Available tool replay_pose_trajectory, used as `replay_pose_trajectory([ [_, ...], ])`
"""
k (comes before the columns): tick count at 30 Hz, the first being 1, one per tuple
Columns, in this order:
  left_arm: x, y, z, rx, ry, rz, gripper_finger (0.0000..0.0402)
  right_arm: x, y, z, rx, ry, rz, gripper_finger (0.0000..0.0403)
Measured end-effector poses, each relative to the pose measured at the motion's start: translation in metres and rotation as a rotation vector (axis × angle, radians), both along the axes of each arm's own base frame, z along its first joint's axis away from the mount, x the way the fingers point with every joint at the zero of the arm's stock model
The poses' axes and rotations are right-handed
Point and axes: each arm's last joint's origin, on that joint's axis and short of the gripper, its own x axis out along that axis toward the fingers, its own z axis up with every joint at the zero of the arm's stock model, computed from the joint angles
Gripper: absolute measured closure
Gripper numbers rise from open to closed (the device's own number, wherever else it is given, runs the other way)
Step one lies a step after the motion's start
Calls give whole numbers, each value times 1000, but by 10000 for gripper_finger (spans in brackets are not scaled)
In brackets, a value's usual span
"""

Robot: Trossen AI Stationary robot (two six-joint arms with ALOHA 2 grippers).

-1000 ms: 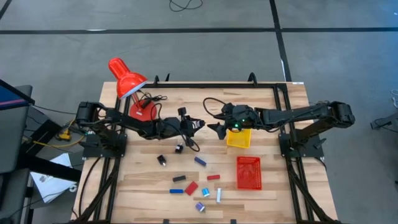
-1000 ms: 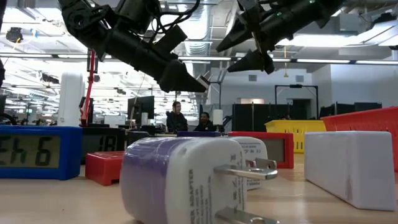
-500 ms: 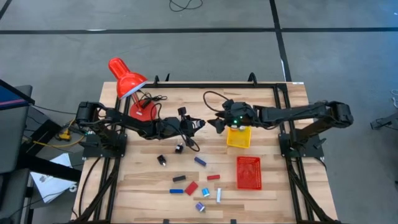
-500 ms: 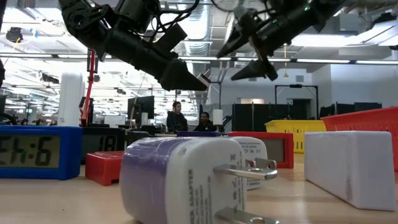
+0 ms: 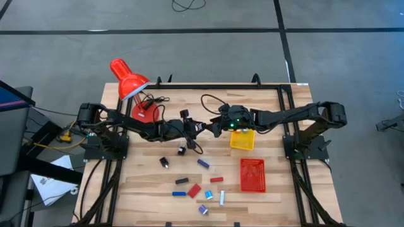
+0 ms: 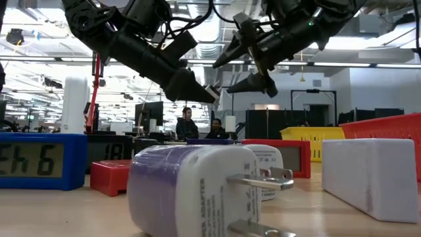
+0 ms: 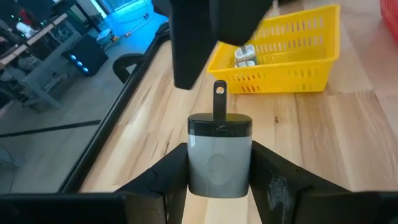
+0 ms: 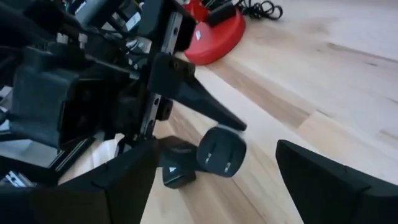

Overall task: Pick & Place Office items
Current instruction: Put the white charger adapter into the yellow bin

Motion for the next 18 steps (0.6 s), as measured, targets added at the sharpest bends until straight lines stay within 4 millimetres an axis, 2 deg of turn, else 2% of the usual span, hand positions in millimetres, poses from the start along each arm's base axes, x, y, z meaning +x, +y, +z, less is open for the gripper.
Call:
replay_pose_trajectory([
  [8, 1, -1, 2, -16, -28, 5, 259, 13, -2, -19, 37, 48, -48, 85],
  [13, 0, -1, 0, -17, -14, 6, 259, 27, -4, -15, 14, 60, -28, 86],
  [18, 0, 0, 0, -5, -9, 34, 259, 27, -4, -13, 23, 95, -30, 106],
])
